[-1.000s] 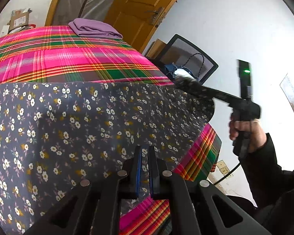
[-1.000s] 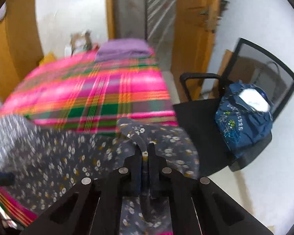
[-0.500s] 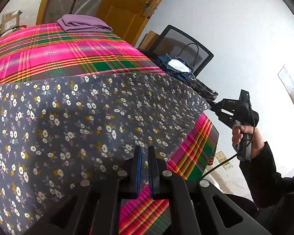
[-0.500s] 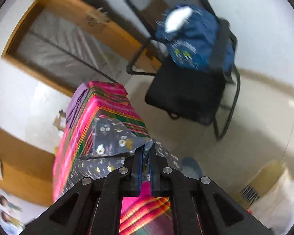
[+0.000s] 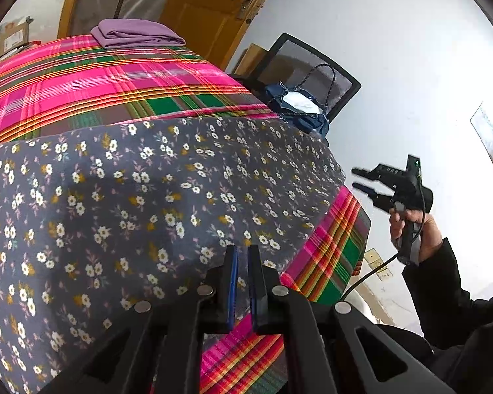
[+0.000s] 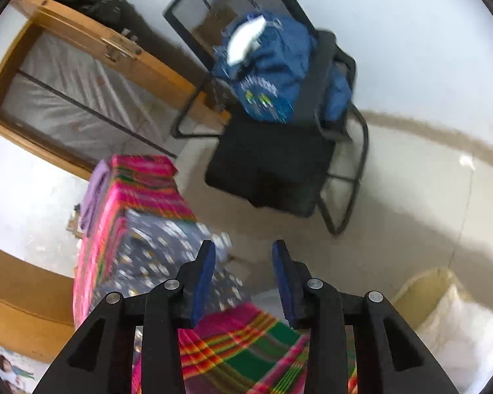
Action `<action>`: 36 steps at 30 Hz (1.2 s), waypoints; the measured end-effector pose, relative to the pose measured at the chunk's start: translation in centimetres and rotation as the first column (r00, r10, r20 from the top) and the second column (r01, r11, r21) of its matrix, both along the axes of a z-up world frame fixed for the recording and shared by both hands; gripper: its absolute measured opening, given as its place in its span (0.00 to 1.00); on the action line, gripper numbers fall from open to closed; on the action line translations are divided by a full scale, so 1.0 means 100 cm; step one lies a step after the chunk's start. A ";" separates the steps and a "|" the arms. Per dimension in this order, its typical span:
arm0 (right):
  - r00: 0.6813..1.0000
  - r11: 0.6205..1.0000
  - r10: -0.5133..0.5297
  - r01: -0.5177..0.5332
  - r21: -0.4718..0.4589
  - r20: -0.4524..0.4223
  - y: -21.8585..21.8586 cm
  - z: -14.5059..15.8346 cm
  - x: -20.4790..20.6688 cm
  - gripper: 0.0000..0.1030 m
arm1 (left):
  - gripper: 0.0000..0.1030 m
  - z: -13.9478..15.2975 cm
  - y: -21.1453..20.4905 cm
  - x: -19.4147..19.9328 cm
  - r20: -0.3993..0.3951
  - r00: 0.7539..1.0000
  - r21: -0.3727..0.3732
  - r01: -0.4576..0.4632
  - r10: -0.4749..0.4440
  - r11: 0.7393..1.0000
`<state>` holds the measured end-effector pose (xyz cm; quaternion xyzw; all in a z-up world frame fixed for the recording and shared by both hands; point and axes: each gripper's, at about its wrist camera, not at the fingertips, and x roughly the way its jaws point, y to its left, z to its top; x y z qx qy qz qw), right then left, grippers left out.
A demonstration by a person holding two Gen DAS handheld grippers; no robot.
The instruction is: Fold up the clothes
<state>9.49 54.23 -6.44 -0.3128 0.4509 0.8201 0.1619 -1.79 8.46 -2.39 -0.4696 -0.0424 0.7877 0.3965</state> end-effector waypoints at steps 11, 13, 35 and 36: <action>0.842 0.848 0.529 -0.528 0.043 -0.108 -0.003 0.002 -0.121 0.52 | 0.04 0.000 0.006 0.000 0.006 1.000 -0.008 -0.016 0.016 1.000; 0.808 0.815 0.579 -0.577 0.051 -0.109 -0.006 0.001 -0.131 0.52 | 0.04 0.000 0.008 -0.001 0.007 1.000 -0.012 -0.021 0.021 1.000; 0.946 0.948 0.317 -0.317 0.014 -0.072 0.051 -0.001 -0.115 0.41 | 0.05 -0.004 0.028 -0.009 0.023 1.000 -0.038 -0.004 0.005 0.999; 0.947 0.950 0.313 -0.313 0.012 -0.074 0.050 -0.003 -0.112 0.41 | 0.05 -0.004 0.028 -0.009 0.023 1.000 -0.039 -0.004 0.005 0.999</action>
